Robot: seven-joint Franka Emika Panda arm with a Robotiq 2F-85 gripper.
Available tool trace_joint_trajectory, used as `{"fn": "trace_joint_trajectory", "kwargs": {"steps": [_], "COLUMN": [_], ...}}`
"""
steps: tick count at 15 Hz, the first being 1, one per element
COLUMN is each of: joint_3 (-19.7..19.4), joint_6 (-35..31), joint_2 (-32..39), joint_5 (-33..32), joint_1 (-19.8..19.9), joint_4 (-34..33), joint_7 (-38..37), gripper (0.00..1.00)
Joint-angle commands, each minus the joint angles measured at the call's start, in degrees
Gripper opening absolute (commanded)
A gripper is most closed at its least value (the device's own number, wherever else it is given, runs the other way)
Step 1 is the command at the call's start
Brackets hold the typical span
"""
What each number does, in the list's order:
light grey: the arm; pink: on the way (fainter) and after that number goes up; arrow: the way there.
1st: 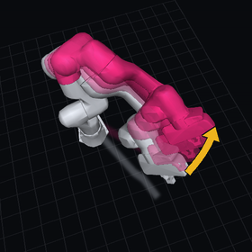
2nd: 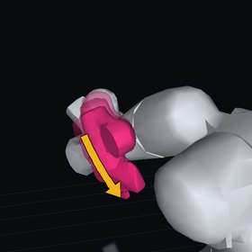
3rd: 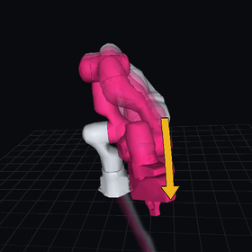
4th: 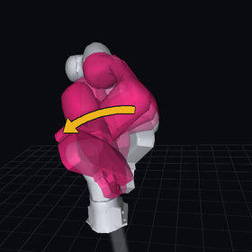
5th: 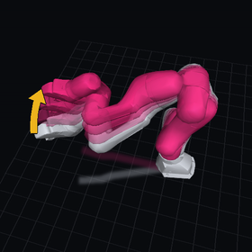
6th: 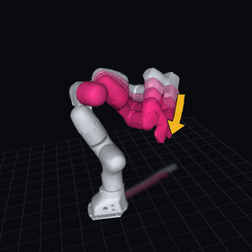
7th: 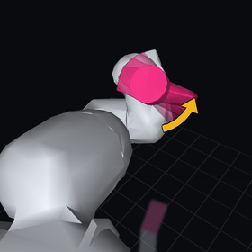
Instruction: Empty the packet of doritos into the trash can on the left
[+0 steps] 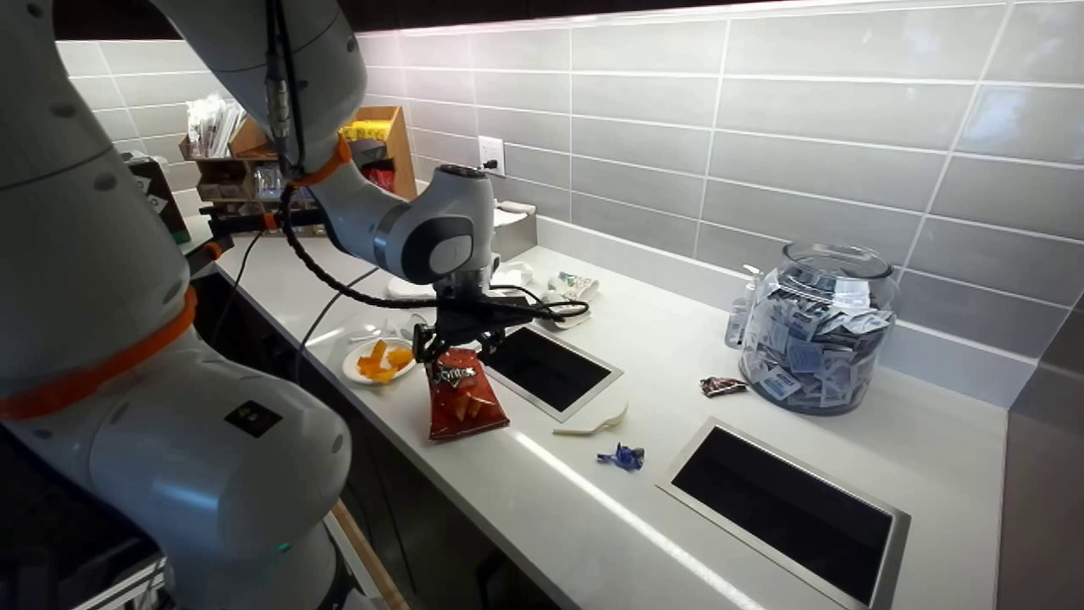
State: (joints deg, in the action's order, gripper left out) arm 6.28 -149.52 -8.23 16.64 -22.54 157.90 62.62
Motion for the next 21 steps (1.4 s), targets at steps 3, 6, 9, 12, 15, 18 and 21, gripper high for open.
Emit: {"fn": "trace_joint_trajectory", "kwargs": {"steps": [3,6,9,12,15,18,21], "joint_3": [1.56,2.57,3.50,4.11,4.46,4.51,4.39], "joint_6": [-1.36,-1.90,-2.20,-2.68,-3.57,-3.77,-3.21], "joint_2": [3.68,5.13,6.22,7.09,7.64,7.67,6.95], "joint_5": [2.24,1.98,2.00,2.10,2.15,1.28,0.20], "joint_1": [1.06,1.70,2.47,3.31,4.22,5.15,6.10], "joint_4": [-0.07,-0.14,-0.25,-0.35,-0.39,-0.49,-0.73], "joint_7": [4.41,3.99,3.77,3.54,3.29,2.46,1.28], "gripper": [1.00,1.00,1.00,0.73,0.62,0.37,0.16]}}
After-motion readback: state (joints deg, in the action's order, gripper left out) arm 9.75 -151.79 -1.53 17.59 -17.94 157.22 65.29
